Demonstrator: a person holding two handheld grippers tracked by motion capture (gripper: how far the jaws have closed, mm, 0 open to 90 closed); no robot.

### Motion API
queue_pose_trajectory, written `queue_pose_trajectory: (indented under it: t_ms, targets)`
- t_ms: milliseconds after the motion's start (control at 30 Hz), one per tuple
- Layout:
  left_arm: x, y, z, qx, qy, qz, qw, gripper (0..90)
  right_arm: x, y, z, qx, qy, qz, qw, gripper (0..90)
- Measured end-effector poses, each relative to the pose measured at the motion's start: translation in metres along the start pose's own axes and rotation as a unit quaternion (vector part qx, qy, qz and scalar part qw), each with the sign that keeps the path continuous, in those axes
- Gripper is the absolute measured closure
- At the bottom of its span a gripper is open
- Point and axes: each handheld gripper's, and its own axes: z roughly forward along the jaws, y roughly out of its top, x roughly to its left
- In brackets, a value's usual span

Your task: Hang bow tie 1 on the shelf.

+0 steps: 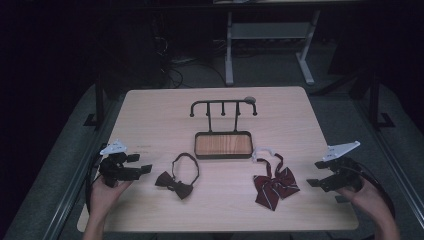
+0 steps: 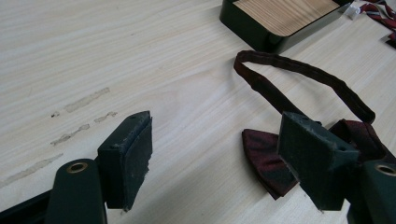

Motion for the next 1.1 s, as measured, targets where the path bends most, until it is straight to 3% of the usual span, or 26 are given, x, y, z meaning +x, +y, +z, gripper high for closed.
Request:
queue_pose_trajectory:
  t_ms: [133, 533, 733, 1100]
  targets:
    - [0.001, 0.0, -0.001, -0.002, -0.001, -0.001, 1.0, 25.9, 0.003, 0.016, 0.002, 0.011, 0.016, -0.021, 0.9996, 25.7]
    - [-0.002, 0.0, 0.0, -0.001, -0.006, 0.011, 0.9999, 25.2, 0.008, 0.052, 0.013, 0.033, 0.042, -0.047, 0.9974, 25.1]
    - [-0.002, 0.0, 0.001, 0.0, -0.008, 0.012, 0.9999, 25.1, 0.005, 0.074, 0.027, 0.065, 0.043, -0.078, 0.9939, 29.4]
    - [-0.002, 0.0, 0.002, -0.003, -0.013, 0.01, 0.9999, 25.1, 0.0, 0.099, 0.041, 0.092, 0.043, -0.094, 0.9904, 36.9]
